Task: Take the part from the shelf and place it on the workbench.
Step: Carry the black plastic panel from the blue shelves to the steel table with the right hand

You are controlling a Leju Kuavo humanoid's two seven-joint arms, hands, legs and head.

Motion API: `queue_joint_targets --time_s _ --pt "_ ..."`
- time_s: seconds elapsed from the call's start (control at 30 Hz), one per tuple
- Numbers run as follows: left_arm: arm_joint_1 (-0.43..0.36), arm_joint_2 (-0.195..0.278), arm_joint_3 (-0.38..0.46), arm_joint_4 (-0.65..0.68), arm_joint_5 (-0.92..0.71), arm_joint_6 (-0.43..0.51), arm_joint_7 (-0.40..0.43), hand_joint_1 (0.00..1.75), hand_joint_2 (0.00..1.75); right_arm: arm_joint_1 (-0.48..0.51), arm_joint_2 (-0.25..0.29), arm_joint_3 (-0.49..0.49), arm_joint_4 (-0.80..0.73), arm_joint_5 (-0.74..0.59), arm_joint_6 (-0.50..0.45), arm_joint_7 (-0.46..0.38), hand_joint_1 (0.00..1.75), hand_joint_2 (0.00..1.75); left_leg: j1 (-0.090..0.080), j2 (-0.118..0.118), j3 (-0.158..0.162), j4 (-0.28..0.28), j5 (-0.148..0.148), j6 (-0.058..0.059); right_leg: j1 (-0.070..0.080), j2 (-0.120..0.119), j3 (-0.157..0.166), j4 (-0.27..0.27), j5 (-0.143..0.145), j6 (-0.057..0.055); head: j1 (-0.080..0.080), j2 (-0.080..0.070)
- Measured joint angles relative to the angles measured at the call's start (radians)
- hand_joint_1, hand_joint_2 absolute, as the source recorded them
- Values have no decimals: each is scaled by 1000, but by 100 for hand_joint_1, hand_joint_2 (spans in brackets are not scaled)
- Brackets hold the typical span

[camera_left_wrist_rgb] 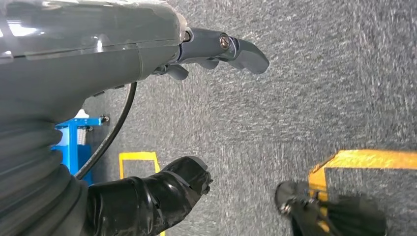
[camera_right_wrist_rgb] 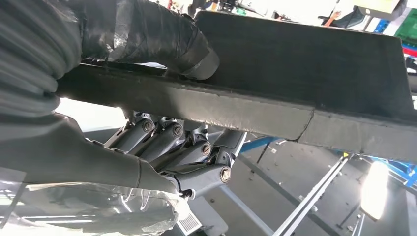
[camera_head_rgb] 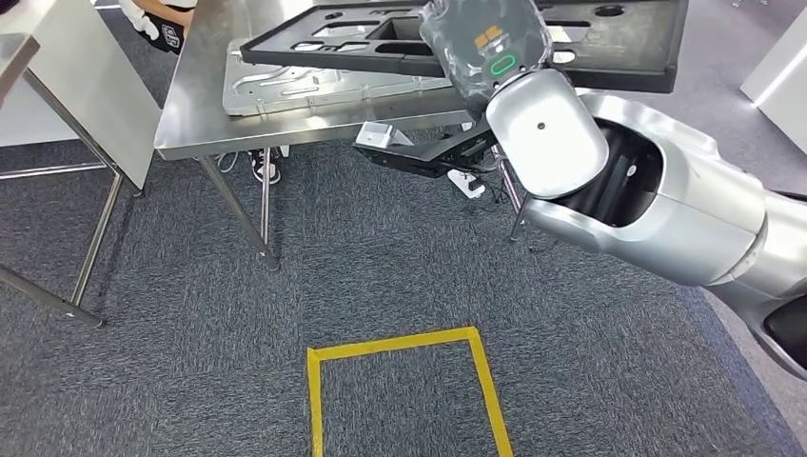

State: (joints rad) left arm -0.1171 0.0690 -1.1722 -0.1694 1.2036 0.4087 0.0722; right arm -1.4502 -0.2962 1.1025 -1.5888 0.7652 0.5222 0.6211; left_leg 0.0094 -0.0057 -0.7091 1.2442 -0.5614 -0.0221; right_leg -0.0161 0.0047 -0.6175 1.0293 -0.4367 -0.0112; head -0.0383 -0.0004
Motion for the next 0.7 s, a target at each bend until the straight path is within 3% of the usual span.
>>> queue_joint_targets --time_s 0.03,0.07,0.13,0.2,0.23,0.37,0.43,0.5,0.53,0.57,0.6,0.67,0.7 --pt "1 0 0 0 0 0 0 0 175 2 0 0 0 0 0 0 175 175 1 0 -24 37 -4 -2 0 0 2 0 -2 -1 0 0" --pt "2 0 0 0 0 -1 0 0 175 4 0 0 0 0 0 0 175 175 1 0 -33 40 11 -4 0 1 4 0 -5 -1 0 0" --pt "4 0 0 0 0 -1 0 0 175 4 0 0 -1 0 0 1 175 175 2 0 4 -56 82 -1 0 3 12 1 -11 1 0 0" --pt "4 0 0 0 -1 -1 -1 0 175 4 0 0 -2 1 0 3 175 175 -2 0 62 -177 128 7 2 4 19 1 -17 7 0 0" --pt "3 1 0 0 -2 -1 -1 0 175 4 0 0 -3 1 0 4 175 175 -5 0 78 -210 133 12 3 4 20 0 -19 12 1 0" --pt "1 1 -1 0 -2 -1 -1 0 175 6 -2 0 -4 1 0 5 175 175 -4 1 98 -237 128 34 4 4 22 4 -29 31 2 0" --pt "2 1 -1 0 -2 -1 -1 0 175 5 -6 -3 -6 1 0 5 175 175 1 4 112 -247 128 46 5 3 -14 78 -65 37 5 0" --pt "1 1 -1 0 -2 -1 -1 0 175 10 -9 -5 -7 2 0 5 175 175 -1 4 119 -247 121 54 5 2 -88 211 -114 39 7 0" --pt "1 1 -1 0 -2 -1 -1 0 175 14 -10 -5 -8 2 0 5 175 175 -1 4 123 -247 116 56 4 2 -120 259 -123 41 7 0" --pt "1 1 -1 0 -2 -1 -2 0 175 18 -12 -5 -9 2 0 5 175 175 -1 2 129 -246 111 56 3 1 -137 274 -112 42 8 0" --pt "2 1 -1 0 -2 -1 -2 0 175 20 -14 -5 -9 2 1 5 175 175 -1 1 135 -243 105 55 1 1 -133 250 -81 42 8 0" --pt "5 1 -1 0 -2 -1 -2 0 175 21 -15 -6 -10 2 1 5 175 175 -1 -3 149 -235 87 48 -2 -1 -83 126 -1 41 8 0" --pt "5 1 -1 0 -2 -1 -3 0 175 20 -16 -7 -10 2 1 5 175 175 -3 -4 151 -228 78 42 -2 -1 -58 69 21 39 7 0"
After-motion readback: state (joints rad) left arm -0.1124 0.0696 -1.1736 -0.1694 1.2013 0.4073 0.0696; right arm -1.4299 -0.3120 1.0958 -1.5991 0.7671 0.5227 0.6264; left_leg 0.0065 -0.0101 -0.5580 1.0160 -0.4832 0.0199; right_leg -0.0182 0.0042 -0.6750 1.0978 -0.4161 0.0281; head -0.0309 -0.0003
